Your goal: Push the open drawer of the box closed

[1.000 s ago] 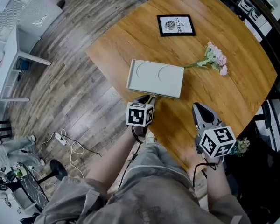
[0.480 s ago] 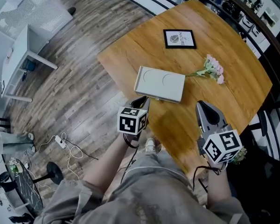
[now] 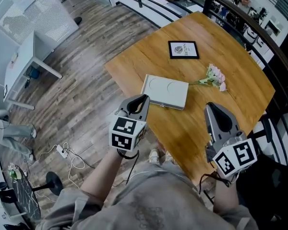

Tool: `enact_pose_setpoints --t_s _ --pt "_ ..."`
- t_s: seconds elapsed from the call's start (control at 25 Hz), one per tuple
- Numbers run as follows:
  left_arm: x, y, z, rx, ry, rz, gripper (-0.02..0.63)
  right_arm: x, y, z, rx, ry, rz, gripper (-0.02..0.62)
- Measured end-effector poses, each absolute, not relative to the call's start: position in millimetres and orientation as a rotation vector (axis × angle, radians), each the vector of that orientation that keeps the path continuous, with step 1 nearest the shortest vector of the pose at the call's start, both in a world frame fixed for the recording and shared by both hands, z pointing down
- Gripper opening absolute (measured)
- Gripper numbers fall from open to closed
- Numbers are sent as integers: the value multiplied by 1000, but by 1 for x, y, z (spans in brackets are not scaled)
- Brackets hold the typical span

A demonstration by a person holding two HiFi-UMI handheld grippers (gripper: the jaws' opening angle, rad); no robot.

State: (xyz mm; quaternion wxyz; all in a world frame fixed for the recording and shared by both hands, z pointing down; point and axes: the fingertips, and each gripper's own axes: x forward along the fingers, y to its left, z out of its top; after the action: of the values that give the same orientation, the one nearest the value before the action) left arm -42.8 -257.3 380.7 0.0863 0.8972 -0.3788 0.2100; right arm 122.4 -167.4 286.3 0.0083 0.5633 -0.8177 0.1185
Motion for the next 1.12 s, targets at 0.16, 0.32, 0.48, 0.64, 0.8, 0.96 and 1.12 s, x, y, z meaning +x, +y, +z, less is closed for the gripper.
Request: enact_pose_setpoints --t_s 0.16,0.32,0.48,0.64,0.8,0.96,1.12 --pt "-43 -247 336 2769 -1162 552 28 121 -157 265 1777 -2587 316 38" --pt "-42 -233 296 2892 -1216 536 29 130 -145 241 1868 -2621 240 38" --pt "-41 -218 266 2975 -1230 471 28 136 -133 220 1917 -2639 168 37" --pt "-46 -210 241 3013 -1249 400 28 124 -124 204 1846 -2650 64 37" --pt "-48 -201 227 3020 -1274 330 28 114 -112 194 1797 -2653 -66 37" --pt "-52 -196 227 3015 -1257 306 28 112 -108 191 1788 -2679 -70 37" --pt "-57 -193 233 3014 -1235 317 28 110 -108 198 1769 -2658 -46 37"
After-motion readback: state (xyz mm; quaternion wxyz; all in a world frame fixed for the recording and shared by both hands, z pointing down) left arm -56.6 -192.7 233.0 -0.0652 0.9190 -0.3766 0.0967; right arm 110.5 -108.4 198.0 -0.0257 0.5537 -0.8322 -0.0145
